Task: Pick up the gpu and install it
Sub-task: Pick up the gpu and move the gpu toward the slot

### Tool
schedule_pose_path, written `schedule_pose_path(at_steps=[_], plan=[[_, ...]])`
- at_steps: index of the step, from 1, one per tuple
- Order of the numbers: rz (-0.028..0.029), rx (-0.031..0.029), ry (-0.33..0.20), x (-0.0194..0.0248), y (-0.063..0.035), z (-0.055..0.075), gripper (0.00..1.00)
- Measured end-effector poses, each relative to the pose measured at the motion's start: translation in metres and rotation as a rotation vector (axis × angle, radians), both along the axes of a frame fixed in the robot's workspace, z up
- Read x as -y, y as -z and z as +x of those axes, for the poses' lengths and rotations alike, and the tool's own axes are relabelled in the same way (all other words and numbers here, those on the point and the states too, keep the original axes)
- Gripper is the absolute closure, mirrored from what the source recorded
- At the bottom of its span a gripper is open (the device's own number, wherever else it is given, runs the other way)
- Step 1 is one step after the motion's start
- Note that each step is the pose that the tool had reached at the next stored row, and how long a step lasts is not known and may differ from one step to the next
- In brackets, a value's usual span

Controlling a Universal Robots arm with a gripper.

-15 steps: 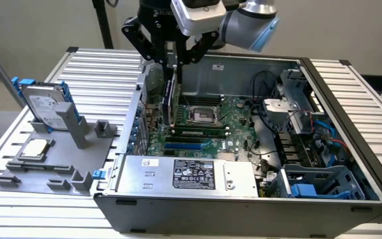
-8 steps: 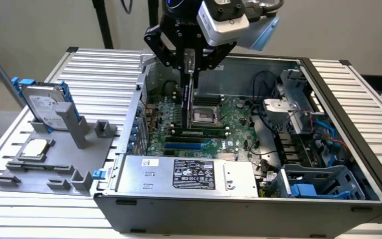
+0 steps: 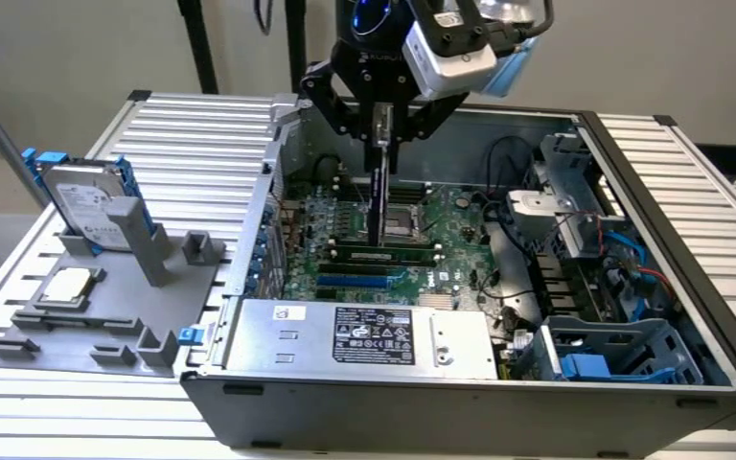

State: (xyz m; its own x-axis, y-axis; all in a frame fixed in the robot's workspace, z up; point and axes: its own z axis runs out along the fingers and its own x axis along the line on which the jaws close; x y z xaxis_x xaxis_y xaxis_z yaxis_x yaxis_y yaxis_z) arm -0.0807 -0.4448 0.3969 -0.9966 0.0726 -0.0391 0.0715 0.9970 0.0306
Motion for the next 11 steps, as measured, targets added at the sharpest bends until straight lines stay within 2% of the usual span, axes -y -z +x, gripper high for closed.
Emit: schedule_pose_path(at_steps=[6,9,11], plan=[[-0.0006,-0.0009,-0.003,-0.0023,0.0042,0.021,0.73],[-0.0009,-0.0059,-0.004,-0.0023,0.0054,0.032,0.73],[-0.0014,-0.0119,-0.006,-0.0023,0.0061,0.039,0.73]])
